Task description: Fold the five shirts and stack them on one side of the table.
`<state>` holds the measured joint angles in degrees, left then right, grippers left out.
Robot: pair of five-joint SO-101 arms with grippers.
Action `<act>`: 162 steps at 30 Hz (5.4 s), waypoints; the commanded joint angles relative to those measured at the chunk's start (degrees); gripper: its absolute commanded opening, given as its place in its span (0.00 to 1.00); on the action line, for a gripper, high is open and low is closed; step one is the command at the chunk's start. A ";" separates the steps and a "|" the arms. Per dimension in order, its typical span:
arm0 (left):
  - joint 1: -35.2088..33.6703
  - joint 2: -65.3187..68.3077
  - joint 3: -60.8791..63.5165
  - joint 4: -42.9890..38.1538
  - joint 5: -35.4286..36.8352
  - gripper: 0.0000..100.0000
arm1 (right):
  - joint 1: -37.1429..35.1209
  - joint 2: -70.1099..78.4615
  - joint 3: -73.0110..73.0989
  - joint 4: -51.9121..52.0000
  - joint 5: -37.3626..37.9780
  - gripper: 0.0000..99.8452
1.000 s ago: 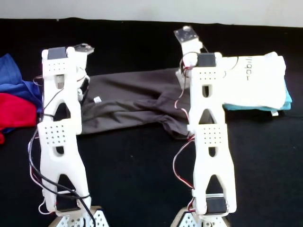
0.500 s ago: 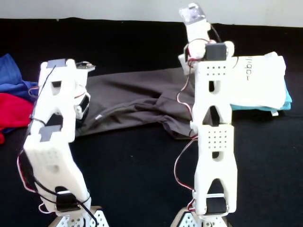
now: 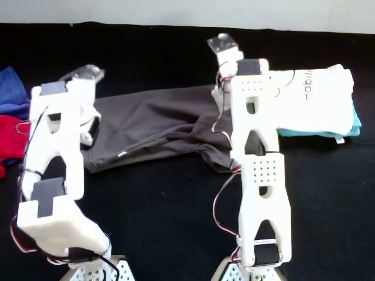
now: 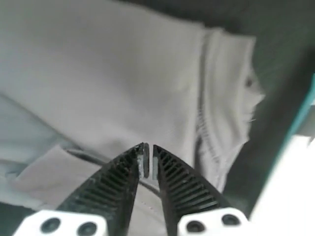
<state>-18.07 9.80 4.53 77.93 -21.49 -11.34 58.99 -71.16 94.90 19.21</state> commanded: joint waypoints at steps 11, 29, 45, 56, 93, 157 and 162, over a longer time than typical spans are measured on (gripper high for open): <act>4.35 11.74 4.97 -14.59 9.76 0.01 | -3.21 -4.88 2.24 6.37 -0.53 0.03; 4.62 13.85 3.65 -15.38 10.02 0.01 | -7.52 -31.52 47.52 5.58 3.08 0.03; 4.62 13.85 3.56 -15.38 10.02 0.01 | -16.31 -33.01 58.86 -1.89 3.34 0.03; 4.70 13.85 3.47 -16.09 10.02 0.01 | -9.01 -42.24 52.44 -20.88 3.78 0.03; 4.70 13.85 3.47 -16.18 10.11 0.01 | -7.34 -20.88 37.93 6.29 7.30 0.03; 4.70 13.85 3.38 -16.26 10.11 0.01 | -0.13 -30.73 56.92 -6.11 4.92 0.01; 4.70 13.85 3.38 -16.26 10.11 0.01 | -0.04 -34.33 57.10 -1.71 5.01 0.01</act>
<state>-13.85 23.16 8.92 63.60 -11.82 -12.04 29.27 -12.00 90.95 24.48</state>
